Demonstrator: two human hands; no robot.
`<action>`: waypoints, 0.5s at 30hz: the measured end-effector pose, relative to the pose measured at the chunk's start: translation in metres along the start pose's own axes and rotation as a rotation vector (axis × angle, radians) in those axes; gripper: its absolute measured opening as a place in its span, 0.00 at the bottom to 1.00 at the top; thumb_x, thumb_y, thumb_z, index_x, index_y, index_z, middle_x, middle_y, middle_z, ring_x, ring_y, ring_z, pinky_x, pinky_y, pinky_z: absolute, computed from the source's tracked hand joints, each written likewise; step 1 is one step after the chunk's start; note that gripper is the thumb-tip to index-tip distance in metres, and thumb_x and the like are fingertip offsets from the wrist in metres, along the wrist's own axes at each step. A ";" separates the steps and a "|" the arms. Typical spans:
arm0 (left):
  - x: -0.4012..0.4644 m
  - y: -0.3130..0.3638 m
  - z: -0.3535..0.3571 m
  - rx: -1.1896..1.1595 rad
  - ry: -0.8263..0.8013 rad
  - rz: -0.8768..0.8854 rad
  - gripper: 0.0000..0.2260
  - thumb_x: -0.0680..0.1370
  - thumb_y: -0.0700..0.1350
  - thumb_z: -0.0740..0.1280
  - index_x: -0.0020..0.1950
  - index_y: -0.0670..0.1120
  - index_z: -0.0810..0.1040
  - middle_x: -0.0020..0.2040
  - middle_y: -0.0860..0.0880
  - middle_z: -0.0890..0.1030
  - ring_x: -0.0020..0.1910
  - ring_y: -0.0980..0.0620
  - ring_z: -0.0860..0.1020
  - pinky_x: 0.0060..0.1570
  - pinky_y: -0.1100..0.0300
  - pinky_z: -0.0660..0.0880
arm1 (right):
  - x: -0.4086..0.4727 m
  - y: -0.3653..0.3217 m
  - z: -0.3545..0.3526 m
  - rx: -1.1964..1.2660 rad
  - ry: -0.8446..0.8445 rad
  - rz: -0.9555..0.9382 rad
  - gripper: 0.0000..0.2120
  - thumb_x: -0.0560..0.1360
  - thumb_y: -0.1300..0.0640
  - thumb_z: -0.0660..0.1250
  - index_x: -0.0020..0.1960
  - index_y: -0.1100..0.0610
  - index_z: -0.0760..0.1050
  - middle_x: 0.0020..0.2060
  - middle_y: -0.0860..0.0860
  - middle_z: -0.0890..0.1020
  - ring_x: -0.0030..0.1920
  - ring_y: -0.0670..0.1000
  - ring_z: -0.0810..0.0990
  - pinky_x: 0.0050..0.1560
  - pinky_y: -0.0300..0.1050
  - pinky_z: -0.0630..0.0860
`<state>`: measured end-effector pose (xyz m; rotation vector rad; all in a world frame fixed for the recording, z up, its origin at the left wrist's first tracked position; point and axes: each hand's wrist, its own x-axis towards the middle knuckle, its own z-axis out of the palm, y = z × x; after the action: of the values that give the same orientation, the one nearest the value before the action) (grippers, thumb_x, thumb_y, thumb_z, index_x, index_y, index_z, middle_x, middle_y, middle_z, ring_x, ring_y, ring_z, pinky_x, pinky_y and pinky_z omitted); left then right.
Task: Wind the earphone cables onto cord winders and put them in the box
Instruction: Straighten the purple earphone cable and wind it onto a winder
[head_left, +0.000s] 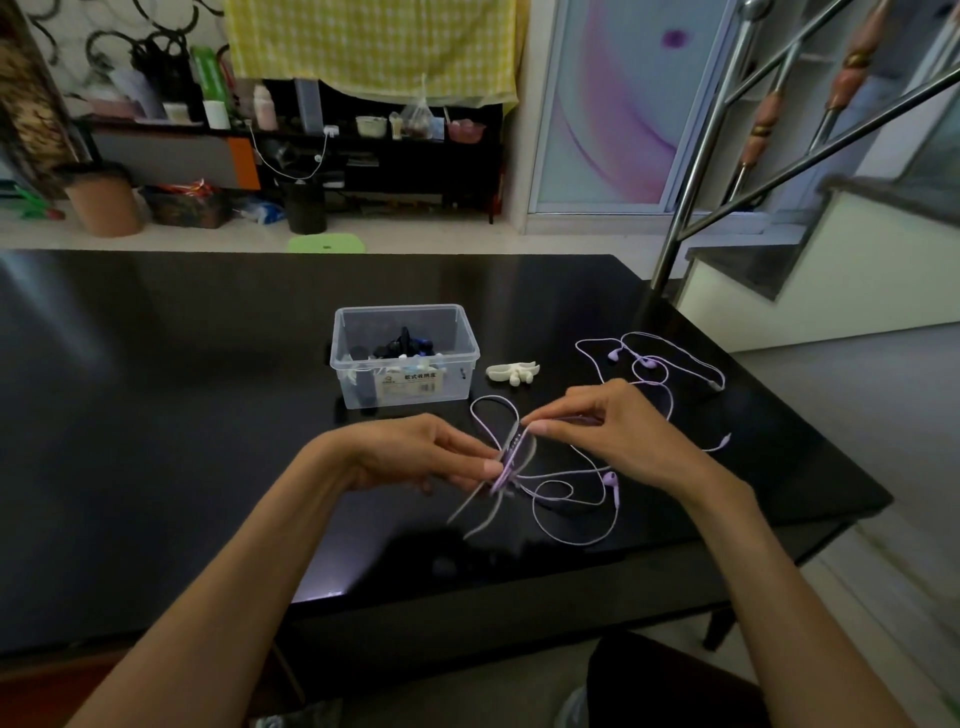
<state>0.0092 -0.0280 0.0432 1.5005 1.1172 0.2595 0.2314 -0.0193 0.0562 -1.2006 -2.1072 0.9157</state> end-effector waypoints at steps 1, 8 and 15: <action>-0.001 0.000 -0.001 -0.010 -0.013 0.012 0.14 0.73 0.50 0.68 0.59 0.52 0.80 0.52 0.55 0.84 0.45 0.62 0.76 0.36 0.67 0.65 | -0.001 -0.002 0.000 -0.003 -0.017 0.001 0.07 0.73 0.56 0.69 0.50 0.52 0.82 0.37 0.40 0.82 0.41 0.32 0.79 0.42 0.24 0.71; -0.003 -0.004 -0.002 -0.082 -0.126 0.244 0.12 0.78 0.40 0.64 0.59 0.48 0.79 0.56 0.49 0.82 0.55 0.56 0.79 0.54 0.64 0.75 | -0.010 -0.007 -0.007 0.165 -0.367 0.217 0.10 0.77 0.55 0.62 0.54 0.57 0.79 0.28 0.43 0.74 0.27 0.39 0.70 0.29 0.30 0.65; 0.012 -0.009 0.002 -0.407 0.324 0.350 0.14 0.76 0.40 0.66 0.62 0.42 0.78 0.55 0.45 0.83 0.56 0.52 0.81 0.55 0.63 0.77 | 0.010 0.011 0.028 0.246 0.034 0.235 0.09 0.78 0.56 0.63 0.53 0.55 0.81 0.21 0.42 0.68 0.25 0.39 0.64 0.27 0.31 0.59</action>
<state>0.0123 -0.0216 0.0293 1.3027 0.9685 0.9428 0.2118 -0.0141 0.0312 -1.3389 -1.7903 1.2101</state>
